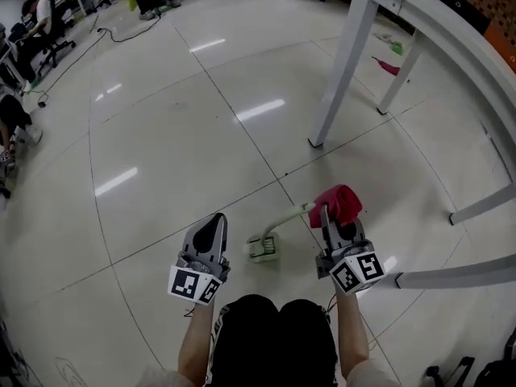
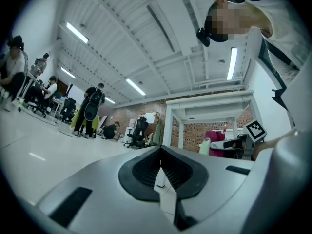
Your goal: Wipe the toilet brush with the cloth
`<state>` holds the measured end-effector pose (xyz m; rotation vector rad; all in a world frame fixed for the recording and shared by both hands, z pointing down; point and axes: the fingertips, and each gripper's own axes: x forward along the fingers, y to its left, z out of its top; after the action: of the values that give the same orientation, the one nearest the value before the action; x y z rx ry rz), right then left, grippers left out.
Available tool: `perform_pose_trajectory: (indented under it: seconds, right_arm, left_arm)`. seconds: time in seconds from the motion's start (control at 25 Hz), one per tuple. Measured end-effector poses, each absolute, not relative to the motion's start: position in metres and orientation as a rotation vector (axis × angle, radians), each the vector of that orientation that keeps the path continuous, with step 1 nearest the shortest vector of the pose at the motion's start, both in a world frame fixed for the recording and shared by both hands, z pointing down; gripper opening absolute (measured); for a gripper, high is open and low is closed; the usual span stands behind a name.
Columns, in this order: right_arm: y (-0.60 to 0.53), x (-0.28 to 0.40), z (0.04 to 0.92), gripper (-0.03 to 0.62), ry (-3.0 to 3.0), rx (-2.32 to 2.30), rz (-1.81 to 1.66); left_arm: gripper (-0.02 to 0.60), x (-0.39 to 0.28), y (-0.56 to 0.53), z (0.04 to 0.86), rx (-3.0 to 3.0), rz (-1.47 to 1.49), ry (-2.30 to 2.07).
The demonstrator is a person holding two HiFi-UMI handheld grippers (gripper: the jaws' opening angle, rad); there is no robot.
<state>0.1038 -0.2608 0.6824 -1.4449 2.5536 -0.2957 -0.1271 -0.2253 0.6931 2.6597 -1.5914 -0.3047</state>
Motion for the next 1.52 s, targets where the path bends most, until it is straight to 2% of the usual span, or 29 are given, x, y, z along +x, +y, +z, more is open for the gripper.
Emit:
perform_pose_trajectory:
  seconds: [0.28,0.6,0.72,0.76,0.84,0.92,1.16,1.2,1.36,1.52]
  right_arm:
    - [-0.235,0.083,0.775,0.031,2.651,-1.386,-0.273]
    - [-0.209,0.061,0.830,0.031,2.699,-1.360,-0.187]
    - [-0.211,0.062,0.855,0.031,2.723,-1.357,-0.213]
    - [-0.215,0.062,0.864,0.031,2.729,-1.337,-0.237]
    - [-0.225,0.059,0.886,0.031,2.755,-1.294,-0.282]
    - [-0.235,0.051,0.911,0.031,2.819,-1.273,-0.287]
    - [-0.248,0.033,0.955,0.031,2.907,-1.202,-0.362]
    - [-0.247,0.031,0.958,0.031,2.921,-1.184,-0.369]
    - [-0.241,0.027,0.969,0.031,2.979,-1.123,-0.390]
    - [-0.234,0.028,0.975,0.031,3.006,-1.087,-0.413]
  left_arm:
    - [0.003,-0.092,-0.196,0.765,2.759,-0.317,-1.446]
    - [0.003,-0.067,-0.164,0.820,2.863,-0.257,-1.334]
    - [0.005,-0.054,-0.155,0.844,2.915,-0.205,-1.121]
    - [0.043,-0.049,-0.154,0.853,2.927,-0.168,-1.031]
    - [0.201,-0.044,-0.157,0.875,2.917,-0.082,-0.888]
    - [0.291,-0.041,-0.161,0.896,2.884,-0.023,-0.827]
    - [0.290,-0.029,-0.152,0.942,2.810,0.091,-0.857]
    - [0.195,-0.026,-0.150,0.947,2.808,0.105,-0.845]
    - [0.103,-0.027,-0.152,0.953,2.798,0.094,-0.831]
    - [0.103,-0.027,-0.154,0.954,2.780,0.071,-0.810]
